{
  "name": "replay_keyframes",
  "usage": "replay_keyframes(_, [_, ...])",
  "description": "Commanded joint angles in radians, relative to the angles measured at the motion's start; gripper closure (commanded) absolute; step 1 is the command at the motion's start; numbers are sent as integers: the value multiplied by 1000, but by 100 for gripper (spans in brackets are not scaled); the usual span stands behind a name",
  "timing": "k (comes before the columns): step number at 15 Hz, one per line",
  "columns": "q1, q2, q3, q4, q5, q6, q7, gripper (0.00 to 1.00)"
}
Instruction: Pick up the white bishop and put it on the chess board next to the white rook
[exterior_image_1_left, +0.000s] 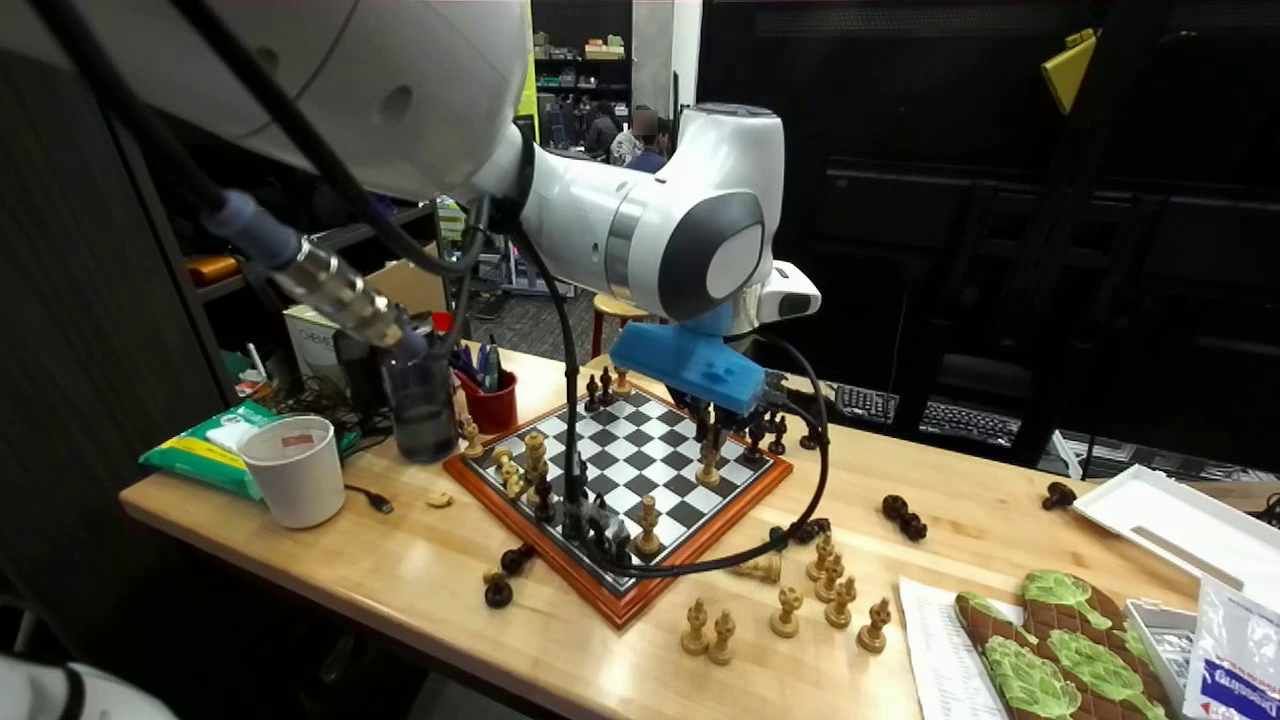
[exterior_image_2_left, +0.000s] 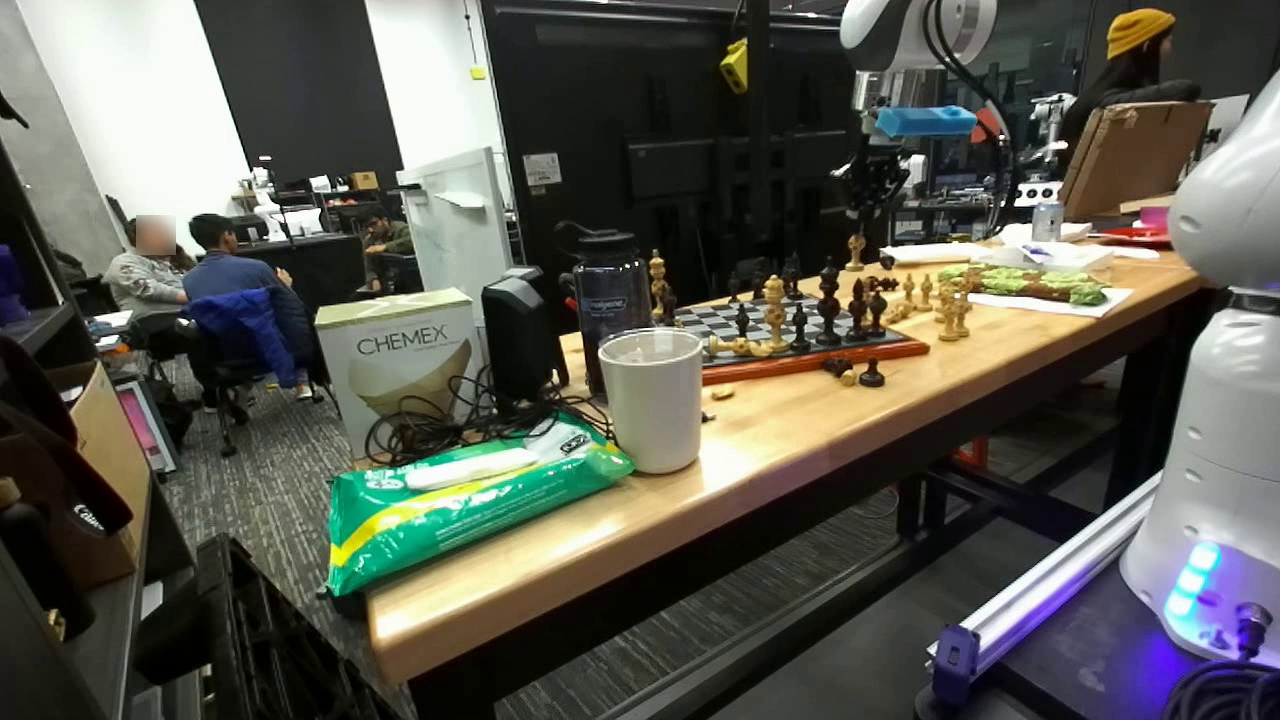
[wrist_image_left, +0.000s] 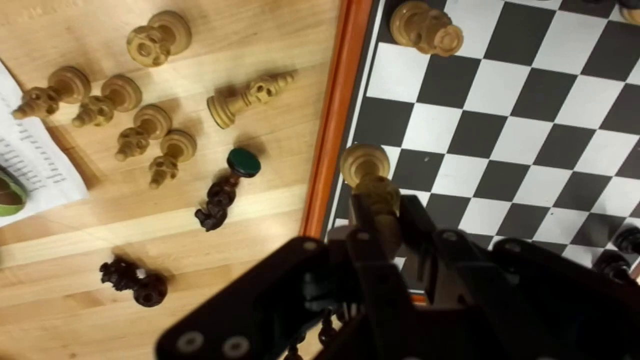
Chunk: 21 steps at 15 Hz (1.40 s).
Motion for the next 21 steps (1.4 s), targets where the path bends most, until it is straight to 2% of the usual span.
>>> replay_keyframes(1, [28, -15, 7, -23, 28, -13, -78, 95])
replay_keyframes(9, [62, -25, 11, -67, 69, -55, -166, 95])
replay_keyframes(21, [93, 12, 10, -86, 110, -51, -276, 95])
